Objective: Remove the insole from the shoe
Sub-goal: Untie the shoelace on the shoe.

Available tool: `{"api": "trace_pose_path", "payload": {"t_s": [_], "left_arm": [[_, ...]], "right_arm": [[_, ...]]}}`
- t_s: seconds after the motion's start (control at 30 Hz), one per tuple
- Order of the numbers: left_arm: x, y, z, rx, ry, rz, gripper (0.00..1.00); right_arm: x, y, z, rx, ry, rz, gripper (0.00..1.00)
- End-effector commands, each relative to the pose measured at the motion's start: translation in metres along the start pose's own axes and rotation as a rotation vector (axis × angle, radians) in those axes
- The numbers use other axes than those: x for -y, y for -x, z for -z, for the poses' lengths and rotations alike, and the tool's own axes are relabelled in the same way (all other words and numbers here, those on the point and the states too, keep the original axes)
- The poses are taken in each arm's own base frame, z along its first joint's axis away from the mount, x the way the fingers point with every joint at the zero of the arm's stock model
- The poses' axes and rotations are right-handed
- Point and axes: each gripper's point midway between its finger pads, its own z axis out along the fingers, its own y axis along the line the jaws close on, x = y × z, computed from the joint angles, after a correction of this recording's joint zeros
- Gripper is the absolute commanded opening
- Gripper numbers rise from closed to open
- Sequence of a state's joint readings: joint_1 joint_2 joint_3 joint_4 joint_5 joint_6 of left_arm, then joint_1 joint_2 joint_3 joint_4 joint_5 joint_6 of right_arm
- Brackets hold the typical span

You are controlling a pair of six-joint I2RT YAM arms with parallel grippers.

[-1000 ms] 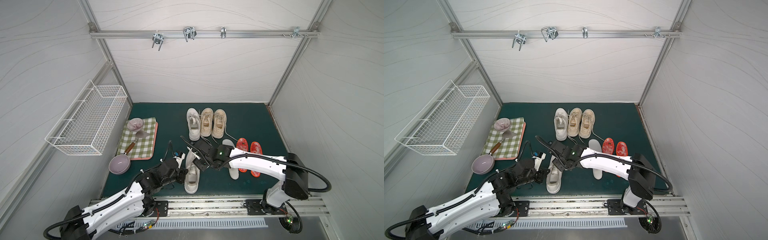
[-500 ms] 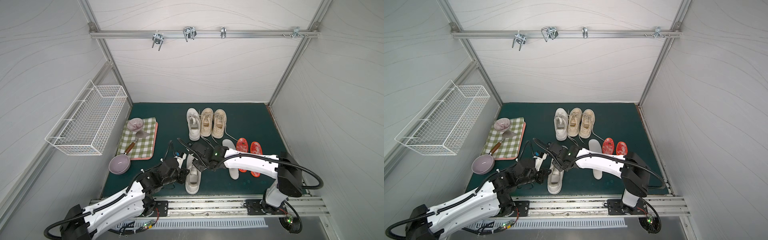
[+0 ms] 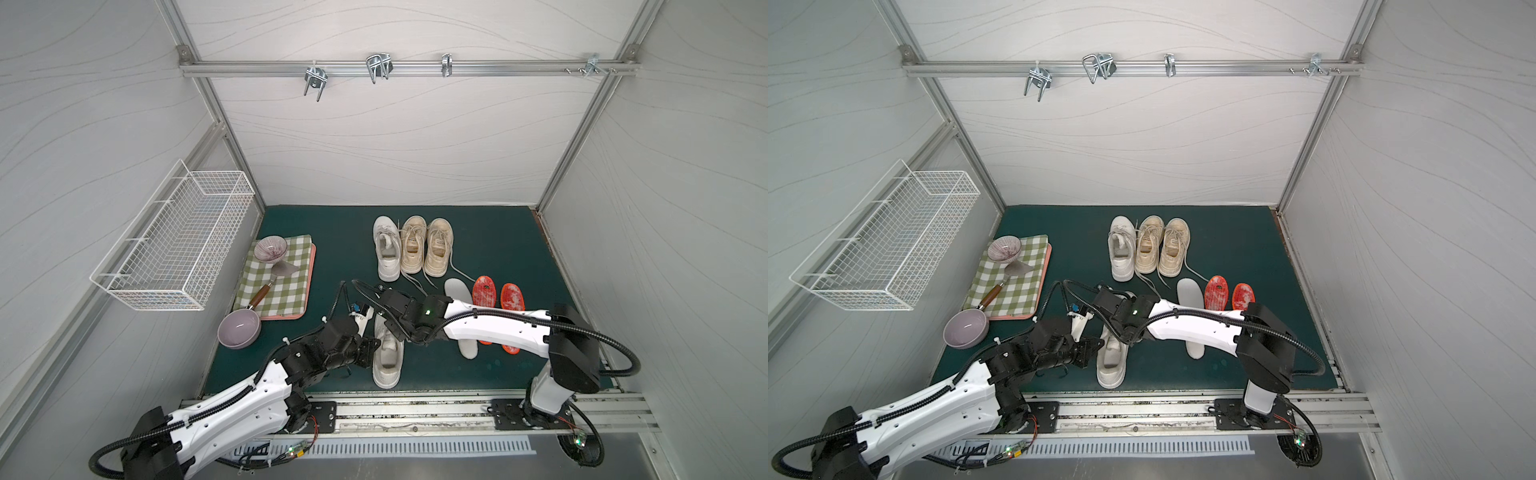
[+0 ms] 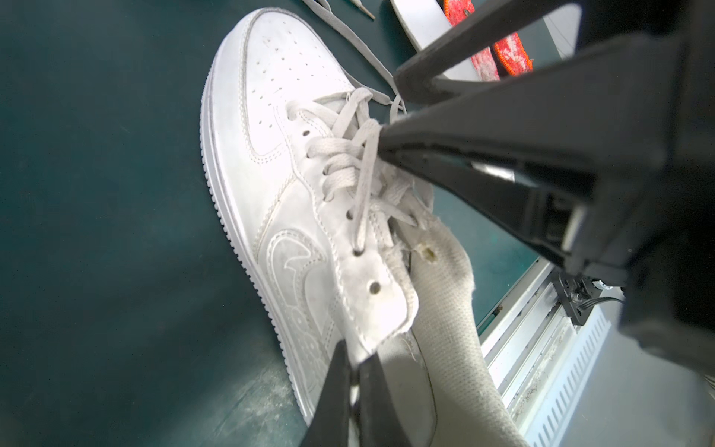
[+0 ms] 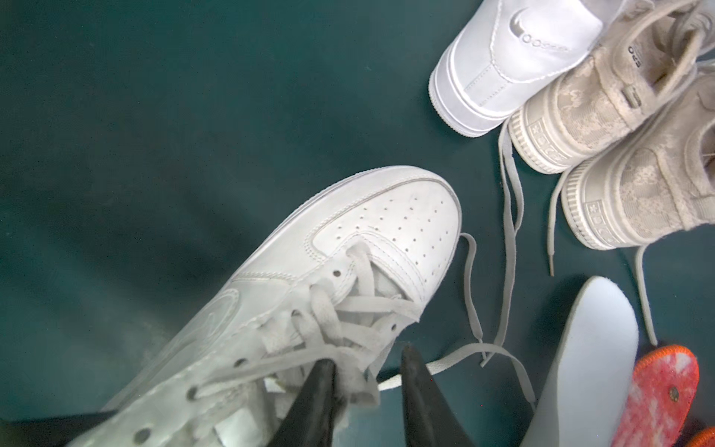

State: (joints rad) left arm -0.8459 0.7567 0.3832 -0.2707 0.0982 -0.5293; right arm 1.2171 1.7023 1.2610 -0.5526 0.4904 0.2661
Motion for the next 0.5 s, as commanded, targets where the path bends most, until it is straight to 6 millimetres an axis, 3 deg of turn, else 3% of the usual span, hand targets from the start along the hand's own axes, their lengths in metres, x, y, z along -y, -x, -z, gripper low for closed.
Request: {"api": "trace_pose_path", "payload": {"t_s": [0.0, 0.23, 0.47], "left_arm": [[0.037, 0.045, 0.015, 0.139, -0.125, -0.015, 0.0], [0.039, 0.045, 0.015, 0.14, -0.136, -0.016, 0.0], [0.038, 0.041, 0.016, 0.131, -0.14, -0.014, 0.0]], "right_arm": [[0.011, 0.004, 0.002, 0.036, -0.054, -0.04, 0.29], [0.005, -0.004, -0.021, -0.015, -0.035, -0.06, 0.34], [0.031, 0.01, -0.031, 0.008, -0.099, -0.148, 0.39]]}}
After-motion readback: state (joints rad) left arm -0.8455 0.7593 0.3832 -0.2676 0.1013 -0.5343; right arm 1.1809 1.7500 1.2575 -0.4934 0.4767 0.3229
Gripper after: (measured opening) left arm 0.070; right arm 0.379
